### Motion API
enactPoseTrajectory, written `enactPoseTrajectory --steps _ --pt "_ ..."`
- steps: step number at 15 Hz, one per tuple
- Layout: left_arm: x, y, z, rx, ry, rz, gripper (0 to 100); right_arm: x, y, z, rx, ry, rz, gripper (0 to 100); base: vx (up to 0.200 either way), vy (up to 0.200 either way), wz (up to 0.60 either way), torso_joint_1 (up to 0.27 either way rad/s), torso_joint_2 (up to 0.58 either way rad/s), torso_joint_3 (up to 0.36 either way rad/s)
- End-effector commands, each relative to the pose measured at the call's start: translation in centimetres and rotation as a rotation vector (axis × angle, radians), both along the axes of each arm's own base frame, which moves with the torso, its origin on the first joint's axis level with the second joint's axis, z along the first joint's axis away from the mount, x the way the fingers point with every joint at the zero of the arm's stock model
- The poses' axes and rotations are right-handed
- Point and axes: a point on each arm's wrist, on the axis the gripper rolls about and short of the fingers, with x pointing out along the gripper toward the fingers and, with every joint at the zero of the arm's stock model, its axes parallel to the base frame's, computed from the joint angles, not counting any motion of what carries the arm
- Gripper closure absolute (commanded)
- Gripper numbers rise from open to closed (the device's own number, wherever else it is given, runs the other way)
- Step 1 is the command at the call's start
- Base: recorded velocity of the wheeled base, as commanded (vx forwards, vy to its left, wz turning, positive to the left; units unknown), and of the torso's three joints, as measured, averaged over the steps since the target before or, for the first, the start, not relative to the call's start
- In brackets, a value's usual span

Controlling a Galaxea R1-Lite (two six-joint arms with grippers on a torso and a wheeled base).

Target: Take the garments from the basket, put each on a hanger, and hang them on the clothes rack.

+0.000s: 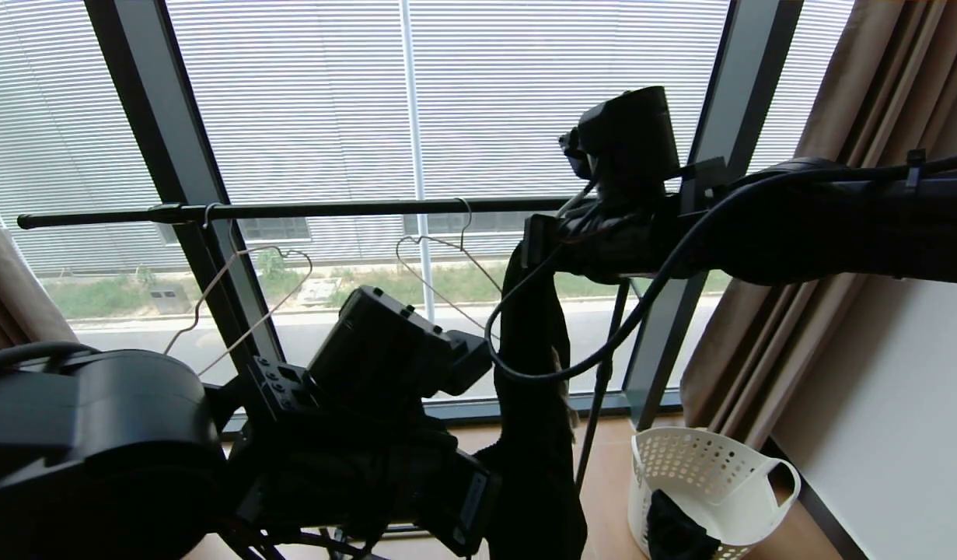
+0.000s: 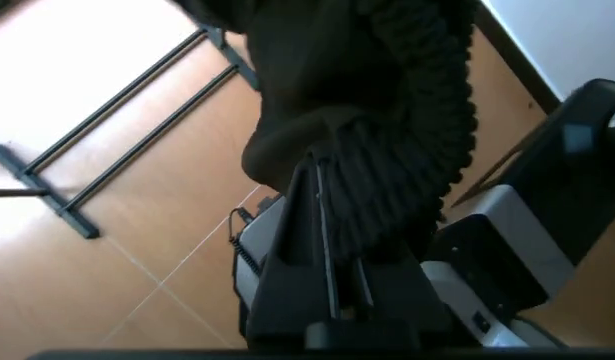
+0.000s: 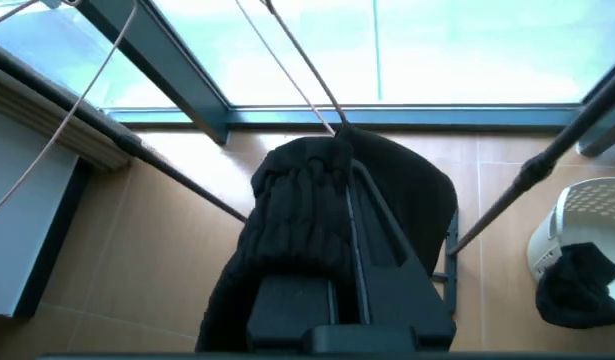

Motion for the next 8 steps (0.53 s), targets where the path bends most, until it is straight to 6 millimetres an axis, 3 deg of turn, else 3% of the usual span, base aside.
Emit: enactPoseTrajectory --steps 1,4,8 --pt "-0.5 -1.8 -1.0 -0.002 0.019 -0.03 100 0.5 2.4 -1.3 0.001 0.023 0.031 100 0.0 0.0 0.0 0.0 0.0 0.0" --pt "-0.4 -1.9 -0.7 -0.035 0.019 -0.009 100 0.3 2.3 -1.4 0.029 0.045 0.015 100 0.0 0.0 0.0 0.0 0.0 0.0" --pt "-0.6 2.4 -0.2 -0.048 0.028 0.106 100 -0.9 -1.3 -0.3 0.044 0.094 -0.05 100 0.0 0.0 0.0 0.0 0.0 0.0"
